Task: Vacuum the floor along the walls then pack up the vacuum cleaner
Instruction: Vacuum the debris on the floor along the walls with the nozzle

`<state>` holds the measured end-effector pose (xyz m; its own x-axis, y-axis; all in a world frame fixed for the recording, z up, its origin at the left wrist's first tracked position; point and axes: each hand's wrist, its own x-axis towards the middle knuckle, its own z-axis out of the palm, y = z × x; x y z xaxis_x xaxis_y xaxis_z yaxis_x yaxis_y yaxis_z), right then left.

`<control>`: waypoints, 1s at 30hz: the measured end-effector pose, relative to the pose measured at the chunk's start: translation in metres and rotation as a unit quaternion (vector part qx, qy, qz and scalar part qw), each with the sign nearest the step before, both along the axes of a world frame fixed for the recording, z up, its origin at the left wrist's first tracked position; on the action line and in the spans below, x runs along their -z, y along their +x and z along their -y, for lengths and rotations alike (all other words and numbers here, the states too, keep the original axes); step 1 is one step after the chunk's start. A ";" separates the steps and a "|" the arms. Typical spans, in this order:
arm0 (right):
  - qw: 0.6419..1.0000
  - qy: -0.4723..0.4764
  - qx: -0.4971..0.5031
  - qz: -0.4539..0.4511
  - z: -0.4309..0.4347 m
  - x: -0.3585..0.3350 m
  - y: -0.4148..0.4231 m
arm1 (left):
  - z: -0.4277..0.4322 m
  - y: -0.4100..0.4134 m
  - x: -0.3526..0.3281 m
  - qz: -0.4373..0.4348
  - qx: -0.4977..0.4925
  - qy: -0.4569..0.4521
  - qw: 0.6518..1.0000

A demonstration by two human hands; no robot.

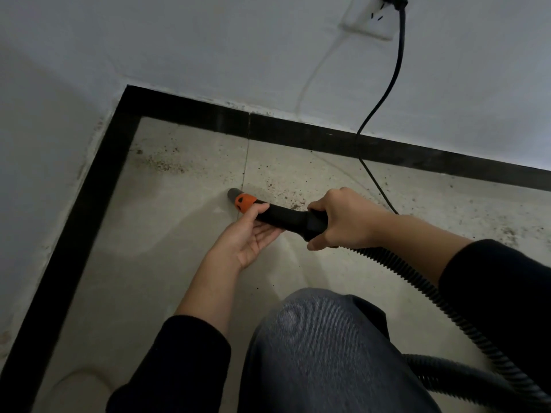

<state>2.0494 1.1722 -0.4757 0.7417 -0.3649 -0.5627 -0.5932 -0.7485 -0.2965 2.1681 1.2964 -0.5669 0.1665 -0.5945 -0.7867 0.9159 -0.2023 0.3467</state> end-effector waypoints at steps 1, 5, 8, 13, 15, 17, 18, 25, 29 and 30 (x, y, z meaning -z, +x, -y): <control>1.000 -0.002 0.001 0.001 -0.001 0.000 0.002 | 0.000 0.001 0.000 0.004 -0.003 0.001 1.000; 1.000 -0.016 -0.004 -0.002 -0.002 0.002 0.010 | 0.000 0.005 0.000 0.010 -0.017 0.006 1.000; 1.000 -0.011 0.001 -0.002 -0.003 0.004 0.016 | -0.001 0.008 0.000 0.011 -0.026 0.011 1.000; 1.000 -0.016 -0.001 0.001 -0.005 0.005 0.029 | -0.001 0.017 0.000 0.006 -0.048 0.016 0.999; 1.000 -0.017 -0.004 0.004 -0.006 0.005 0.035 | -0.002 0.022 0.000 0.003 -0.057 0.018 0.998; 1.000 -0.020 -0.009 0.004 -0.007 0.006 0.041 | -0.002 0.026 -0.001 0.001 -0.065 0.021 0.998; 1.000 -0.021 -0.010 0.003 -0.007 0.006 0.043 | -0.003 0.027 -0.001 0.001 -0.068 0.022 0.997; 1.000 -0.020 -0.017 0.001 -0.012 0.009 0.059 | -0.007 0.038 -0.002 0.002 -0.088 0.032 0.996; 1.000 -0.016 -0.019 0.004 -0.017 0.010 0.067 | -0.013 0.046 -0.001 0.002 -0.098 0.036 0.995; 1.000 -0.015 -0.020 0.004 -0.018 0.010 0.070 | -0.014 0.049 0.000 0.003 -0.100 0.037 0.994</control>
<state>2.1196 1.1902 -0.4859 0.7600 -0.3524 -0.5460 -0.5609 -0.7801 -0.2772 2.2173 1.3106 -0.5667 0.2808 -0.4897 -0.8255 0.9382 -0.0414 0.3437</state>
